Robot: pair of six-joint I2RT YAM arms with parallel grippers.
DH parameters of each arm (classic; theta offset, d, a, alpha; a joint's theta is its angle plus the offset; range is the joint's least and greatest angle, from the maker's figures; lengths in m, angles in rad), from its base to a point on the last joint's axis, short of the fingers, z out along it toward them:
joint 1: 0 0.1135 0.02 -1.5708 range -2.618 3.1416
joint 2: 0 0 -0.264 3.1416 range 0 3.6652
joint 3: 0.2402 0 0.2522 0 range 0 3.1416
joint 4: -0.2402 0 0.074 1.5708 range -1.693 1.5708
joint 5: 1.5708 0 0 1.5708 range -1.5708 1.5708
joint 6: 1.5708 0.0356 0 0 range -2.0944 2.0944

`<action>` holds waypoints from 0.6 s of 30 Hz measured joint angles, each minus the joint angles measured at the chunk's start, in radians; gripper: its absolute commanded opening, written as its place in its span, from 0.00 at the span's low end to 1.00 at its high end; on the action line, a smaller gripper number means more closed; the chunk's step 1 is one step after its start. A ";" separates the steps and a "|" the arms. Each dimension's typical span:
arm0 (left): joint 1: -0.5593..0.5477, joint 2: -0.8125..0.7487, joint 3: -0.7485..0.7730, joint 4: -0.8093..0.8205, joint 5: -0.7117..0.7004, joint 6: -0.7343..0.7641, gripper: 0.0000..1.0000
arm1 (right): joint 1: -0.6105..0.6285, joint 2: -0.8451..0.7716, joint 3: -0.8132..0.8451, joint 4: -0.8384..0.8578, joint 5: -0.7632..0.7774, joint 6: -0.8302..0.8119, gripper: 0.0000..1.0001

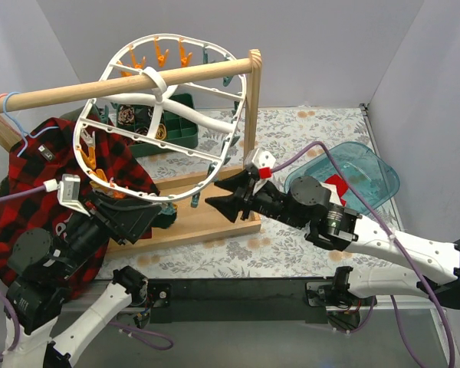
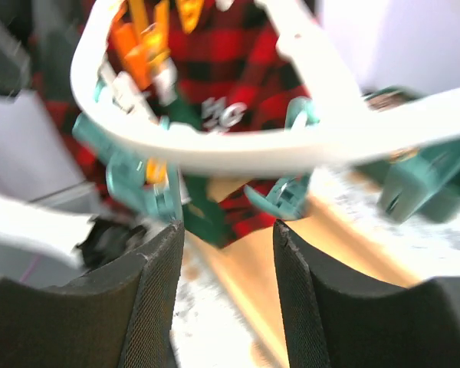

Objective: Remove the socks clipped to the hanger

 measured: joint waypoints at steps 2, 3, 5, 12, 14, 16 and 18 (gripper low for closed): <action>0.000 0.014 -0.003 0.016 0.032 -0.002 0.55 | 0.000 -0.007 0.038 -0.025 0.068 -0.039 0.57; -0.001 0.022 -0.006 0.025 0.049 -0.003 0.54 | 0.000 -0.007 0.050 -0.032 0.089 -0.051 0.59; -0.001 0.039 -0.016 0.048 0.084 -0.008 0.54 | 0.000 -0.007 0.065 -0.047 0.124 -0.076 0.61; -0.001 0.089 -0.029 0.126 0.206 -0.024 0.55 | 0.000 -0.015 0.056 -0.103 0.126 -0.142 0.70; -0.001 0.084 -0.033 0.146 0.231 -0.026 0.54 | 0.000 -0.031 0.039 -0.114 0.092 -0.151 0.71; -0.001 0.072 -0.042 0.169 0.251 -0.028 0.55 | 0.000 -0.047 0.025 -0.125 0.028 -0.155 0.71; -0.001 0.055 -0.051 0.190 0.255 -0.028 0.56 | 0.000 -0.050 0.024 -0.122 -0.031 -0.155 0.75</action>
